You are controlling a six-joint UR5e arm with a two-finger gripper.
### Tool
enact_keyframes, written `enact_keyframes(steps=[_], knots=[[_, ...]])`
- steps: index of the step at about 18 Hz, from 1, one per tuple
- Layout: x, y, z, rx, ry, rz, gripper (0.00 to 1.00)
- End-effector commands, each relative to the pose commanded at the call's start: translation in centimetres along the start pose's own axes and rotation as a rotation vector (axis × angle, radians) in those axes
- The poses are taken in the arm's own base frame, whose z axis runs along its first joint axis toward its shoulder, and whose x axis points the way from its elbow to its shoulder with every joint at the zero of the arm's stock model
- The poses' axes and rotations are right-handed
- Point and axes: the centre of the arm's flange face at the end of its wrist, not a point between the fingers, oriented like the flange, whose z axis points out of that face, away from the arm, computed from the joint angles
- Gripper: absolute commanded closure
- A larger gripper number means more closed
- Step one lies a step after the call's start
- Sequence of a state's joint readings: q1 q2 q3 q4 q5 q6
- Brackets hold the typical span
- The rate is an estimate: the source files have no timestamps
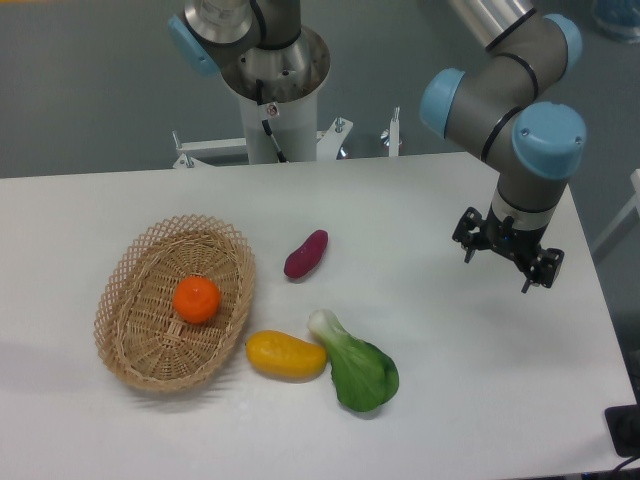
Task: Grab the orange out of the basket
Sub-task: 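Move the open gripper across the table toward the wicker basket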
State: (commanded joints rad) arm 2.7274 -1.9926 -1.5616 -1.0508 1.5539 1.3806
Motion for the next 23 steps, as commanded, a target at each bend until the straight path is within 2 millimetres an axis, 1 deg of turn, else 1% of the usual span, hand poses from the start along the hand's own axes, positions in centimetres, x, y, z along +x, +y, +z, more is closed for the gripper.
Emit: enact_keyframes(steps=[4, 7, 9, 13, 16, 17, 18, 20, 23], knots=[[0.4, -0.5, 0.2, -0.001, 0.009, 0.001, 0.00], [0.8, -1.4, 0.2, 0.003, 0.010, 0.015, 0.00], [1.2, -2.5, 0.0, 0.006, 0.010, 0.029, 0.00], [2.1, -4.5, -0.1, 0.014, 0.009, -0.010, 0.00], [3.3, -6.9, -0.1, 0.020, 0.013, -0.027, 0.00], [4.0, -8.0, -0.1, 0.022, 0.014, -0.035, 0.00], [5.0, -9.6, -0.1, 0.024, 0.017, -0.015, 0.00], [6.4, -11.6, -0.1, 0.029, 0.023, -0.012, 0.00], [9.0, -14.8, 0.2, 0.031, 0.036, 0.000, 0.00]])
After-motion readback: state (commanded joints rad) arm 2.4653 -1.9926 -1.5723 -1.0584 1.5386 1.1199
